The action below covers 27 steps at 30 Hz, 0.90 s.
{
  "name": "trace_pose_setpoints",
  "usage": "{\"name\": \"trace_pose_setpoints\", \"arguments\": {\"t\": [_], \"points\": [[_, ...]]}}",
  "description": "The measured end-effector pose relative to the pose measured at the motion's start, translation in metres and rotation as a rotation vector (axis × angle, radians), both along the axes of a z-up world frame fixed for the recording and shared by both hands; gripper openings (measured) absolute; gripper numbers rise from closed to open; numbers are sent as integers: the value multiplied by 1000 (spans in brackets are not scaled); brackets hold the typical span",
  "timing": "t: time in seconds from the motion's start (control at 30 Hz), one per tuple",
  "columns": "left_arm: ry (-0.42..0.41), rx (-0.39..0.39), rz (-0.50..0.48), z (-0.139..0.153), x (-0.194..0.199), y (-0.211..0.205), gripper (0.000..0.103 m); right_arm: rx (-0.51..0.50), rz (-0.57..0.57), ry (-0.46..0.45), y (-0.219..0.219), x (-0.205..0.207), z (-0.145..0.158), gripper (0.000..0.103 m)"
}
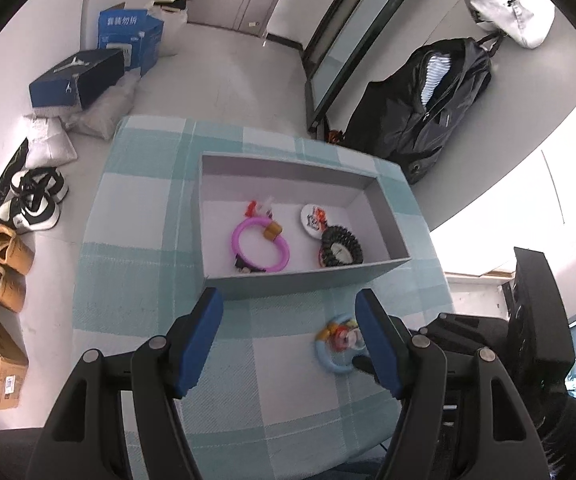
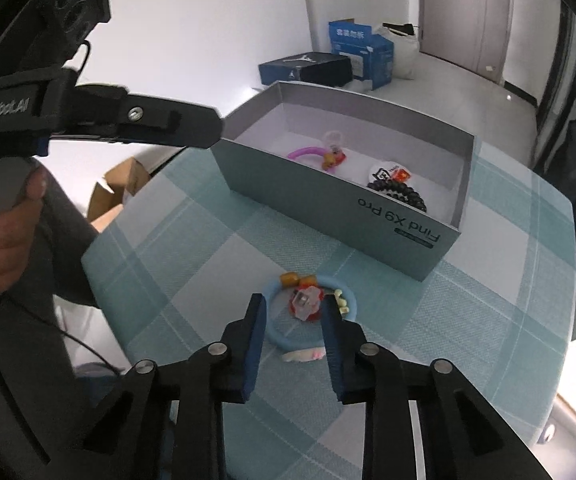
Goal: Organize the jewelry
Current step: 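Grasp the red flower trinket on the blue ring with the right gripper, then close the left gripper on the light blue bead ring while the right holds the trinket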
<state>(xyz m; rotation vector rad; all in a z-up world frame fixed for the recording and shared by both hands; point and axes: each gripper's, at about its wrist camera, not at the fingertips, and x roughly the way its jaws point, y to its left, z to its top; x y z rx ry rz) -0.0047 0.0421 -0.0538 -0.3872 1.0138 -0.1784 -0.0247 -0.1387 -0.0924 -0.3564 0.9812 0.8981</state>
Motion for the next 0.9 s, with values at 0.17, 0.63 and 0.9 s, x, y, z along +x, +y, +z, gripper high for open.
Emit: {"name": "trace_pose_setpoints", "arguments": {"t": [0.17,0.63,0.9], "points": [[45,4,-10,-11,0,0,64,-24,-3,0,6,3,-4,10],[114,29,-89,-24,-1,-11,64,174,-99,49,-24,22,29,4],[73,124,-282,-24,-5,-66,64,269,-186,48,-61,24,51,4]]}}
